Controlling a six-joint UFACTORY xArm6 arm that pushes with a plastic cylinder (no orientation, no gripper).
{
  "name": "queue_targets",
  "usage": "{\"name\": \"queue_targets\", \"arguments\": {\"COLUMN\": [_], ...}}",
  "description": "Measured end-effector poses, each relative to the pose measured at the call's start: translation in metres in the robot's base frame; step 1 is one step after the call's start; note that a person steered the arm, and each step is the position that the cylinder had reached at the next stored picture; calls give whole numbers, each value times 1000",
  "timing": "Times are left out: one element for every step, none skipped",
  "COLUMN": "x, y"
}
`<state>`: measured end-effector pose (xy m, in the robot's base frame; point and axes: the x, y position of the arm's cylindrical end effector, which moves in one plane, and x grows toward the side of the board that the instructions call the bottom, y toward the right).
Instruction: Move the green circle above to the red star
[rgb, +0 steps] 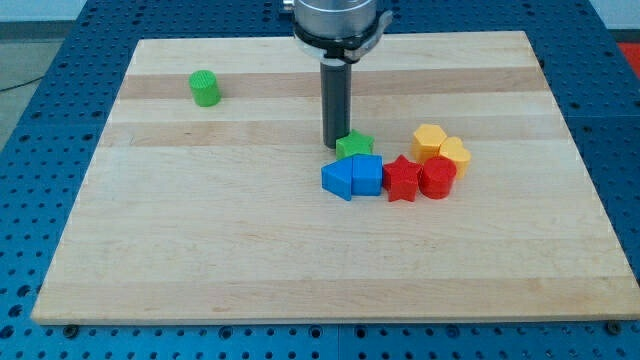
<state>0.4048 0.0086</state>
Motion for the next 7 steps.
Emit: {"name": "queue_targets", "arguments": {"x": [0,0,-4,-5,17,5,-71], "y": [1,13,-1,-48,-113,-206,-266]}}
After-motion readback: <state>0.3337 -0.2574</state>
